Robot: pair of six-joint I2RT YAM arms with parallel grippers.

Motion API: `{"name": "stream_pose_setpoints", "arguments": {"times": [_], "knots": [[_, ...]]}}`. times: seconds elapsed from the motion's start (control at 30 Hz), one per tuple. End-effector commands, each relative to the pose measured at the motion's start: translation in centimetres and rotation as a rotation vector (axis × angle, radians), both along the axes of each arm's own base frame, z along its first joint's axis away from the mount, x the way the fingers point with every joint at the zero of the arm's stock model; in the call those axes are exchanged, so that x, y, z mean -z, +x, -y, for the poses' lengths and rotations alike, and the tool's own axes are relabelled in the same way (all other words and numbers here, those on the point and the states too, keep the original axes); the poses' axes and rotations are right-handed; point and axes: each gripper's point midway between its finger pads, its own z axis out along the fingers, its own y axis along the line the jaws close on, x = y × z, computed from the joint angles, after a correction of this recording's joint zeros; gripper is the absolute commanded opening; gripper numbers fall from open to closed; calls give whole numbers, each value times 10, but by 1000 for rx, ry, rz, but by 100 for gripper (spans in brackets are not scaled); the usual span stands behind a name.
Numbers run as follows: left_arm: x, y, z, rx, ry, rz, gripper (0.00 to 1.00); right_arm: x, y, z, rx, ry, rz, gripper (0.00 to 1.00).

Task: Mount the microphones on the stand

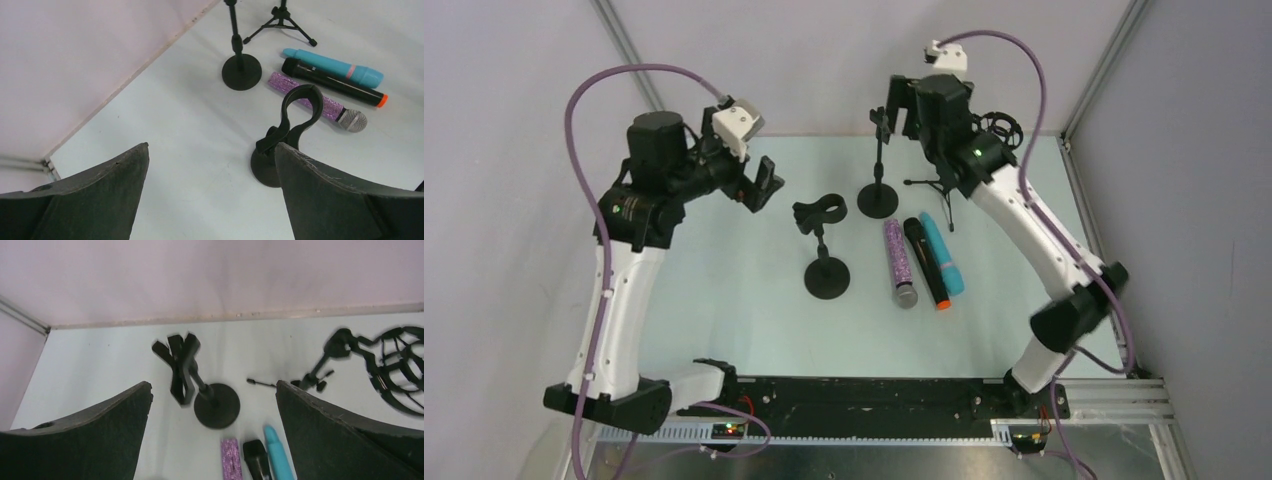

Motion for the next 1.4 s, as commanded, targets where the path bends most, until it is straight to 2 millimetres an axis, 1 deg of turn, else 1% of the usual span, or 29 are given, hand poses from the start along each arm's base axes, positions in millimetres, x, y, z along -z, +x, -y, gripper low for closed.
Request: {"name": "stream_pose_setpoints", "arguments": {"times": [0.0, 0.03, 0.07, 0.1, 0.13, 0.17, 0.2, 0.23, 0.27, 0.37, 0.4, 0.53, 0.6, 0.67, 0.7, 0.73, 0.77, 0.87, 0.9, 0.93, 0.97, 1.0, 1.03, 1.1, 1.2, 1.23, 1.27, 1.3, 1.37], "knots": [[-12, -11, -14, -59, -63, 6, 100, 1, 32, -20, -38, -63, -36, 100], [-7, -12, -16, -67, -61, -1, 100, 20, 41, -27, -42, -87, -78, 100], [-5, -12, -19, -77, -59, -6, 100, 15, 45, -30, -50, -73, -69, 100], [-1, -14, -19, -76, -60, -14, 100, 30, 52, -35, -55, -88, -98, 100], [1, -16, -20, -72, -64, -20, 100, 29, 55, -38, -62, -82, -94, 100], [5, -18, -20, -68, -63, -28, 100, 40, 60, -42, -63, -93, -111, 100], [7, -19, -19, -62, -66, -33, 100, 40, 63, -43, -62, -93, -109, 100], [9, -20, -19, -59, -67, -39, 100, 49, 67, -46, -62, -102, -123, 100], [11, -20, -18, -56, -68, -44, 100, 49, 69, -47, -60, -102, -122, 100], [12, -23, -18, -48, -68, -41, 100, 61, 75, -54, -65, -117, -135, 100], [13, -23, -17, -46, -68, -44, 100, 61, 76, -55, -68, -121, -128, 99], [18, -26, -16, -30, -70, -55, 100, 67, 82, -62, -77, -146, -124, 89], [22, -27, -15, -29, -68, -63, 100, 65, 83, -65, -79, -152, -112, 83], [26, -27, -16, -30, -62, -71, 100, 62, 85, -66, -83, -160, -96, 71], [28, -27, -16, -29, -61, -74, 100, 60, 84, -69, -87, -166, -85, 62], [31, -26, -15, -27, -61, -83, 100, 59, 84, -70, -90, -169, -78, 57], [35, -26, -15, -26, -59, -94, 100, 55, 84, -72, -94, -175, -65, 50], [43, -26, -14, -19, -53, -110, 100, 49, 78, -81, -113, -188, -42, 39], [46, -26, -14, -20, -51, -120, 100, 46, 77, -82, -118, -192, -34, 32], [48, -25, -15, -21, -49, -123, 99, 45, 75, -86, -126, -194, -29, 28], [50, -25, -14, -20, -47, -128, 99, 42, 74, -87, -130, -197, -21, 21], [52, -25, -15, -22, -46, -132, 99, 41, 71, -91, -138, -199, -17, 16], [54, -25, -15, -20, -44, -136, 99, 36, 70, -91, -139, -192, -7, 7], [57, -25, -15, -21, -41, -141, 99, 27, 65, -94, -147, -181, 11, 0], [60, -26, -15, -21, -39, -147, 99, 15, 55, -98, -164, -174, 39, 0], [60, -27, -15, -20, -39, -147, 98, 5, 50, -98, -168, -165, 56, 0], [60, -27, -15, -19, -39, -145, 98, 5, 46, -101, -175, -170, 63, 0], [60, -27, -15, -17, -39, -146, 97, -4, 38, -102, -182, -165, 80, 0], [59, -28, -14, -12, -45, -146, 96, -8, 28, -103, -188, -168, 94, 0]]}}
